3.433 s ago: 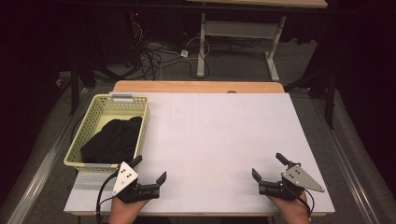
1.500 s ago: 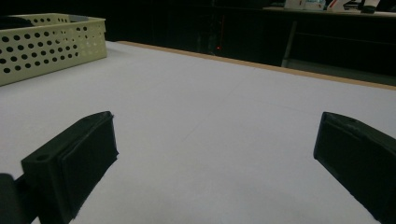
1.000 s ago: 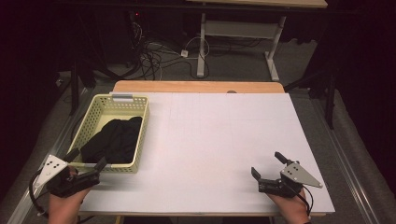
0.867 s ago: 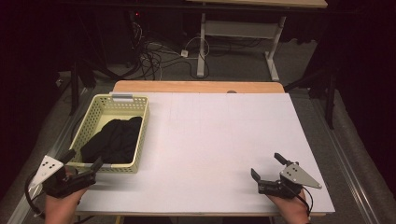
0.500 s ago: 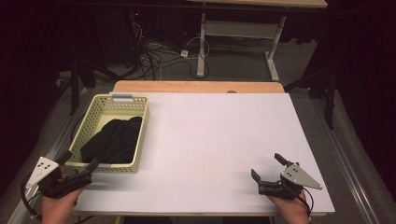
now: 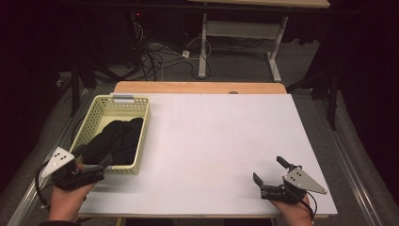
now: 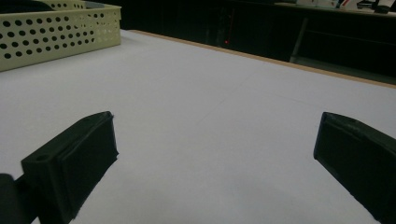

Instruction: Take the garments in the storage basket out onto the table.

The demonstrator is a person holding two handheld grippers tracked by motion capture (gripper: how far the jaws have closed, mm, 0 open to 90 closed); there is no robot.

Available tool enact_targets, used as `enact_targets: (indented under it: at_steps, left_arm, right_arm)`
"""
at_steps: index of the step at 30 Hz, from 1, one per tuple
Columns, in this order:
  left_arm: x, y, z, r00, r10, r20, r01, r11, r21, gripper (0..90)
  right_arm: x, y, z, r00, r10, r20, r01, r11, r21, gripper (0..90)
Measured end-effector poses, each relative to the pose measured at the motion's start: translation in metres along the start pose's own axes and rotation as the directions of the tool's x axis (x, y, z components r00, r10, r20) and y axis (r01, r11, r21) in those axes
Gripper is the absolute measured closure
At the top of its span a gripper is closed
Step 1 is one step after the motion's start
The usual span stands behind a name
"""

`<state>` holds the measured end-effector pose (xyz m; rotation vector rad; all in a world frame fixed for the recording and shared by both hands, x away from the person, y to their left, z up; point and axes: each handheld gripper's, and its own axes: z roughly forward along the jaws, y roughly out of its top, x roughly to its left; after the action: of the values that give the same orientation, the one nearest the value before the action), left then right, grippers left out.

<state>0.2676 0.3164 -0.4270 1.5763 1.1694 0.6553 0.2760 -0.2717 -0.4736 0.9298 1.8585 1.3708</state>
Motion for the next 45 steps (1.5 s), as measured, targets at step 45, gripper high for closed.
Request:
enact_targets:
  at_steps: [45]
  left_arm:
    - [0.033, 0.052, 0.12, 0.9939, -0.041, -0.102, 0.107, 0.5785, 0.809, 0.0]
  right_arm:
    - [0.004, 0.0, -0.004, 0.9995, -0.023, -0.022, 0.023, 1.0, 0.0, 0.1]
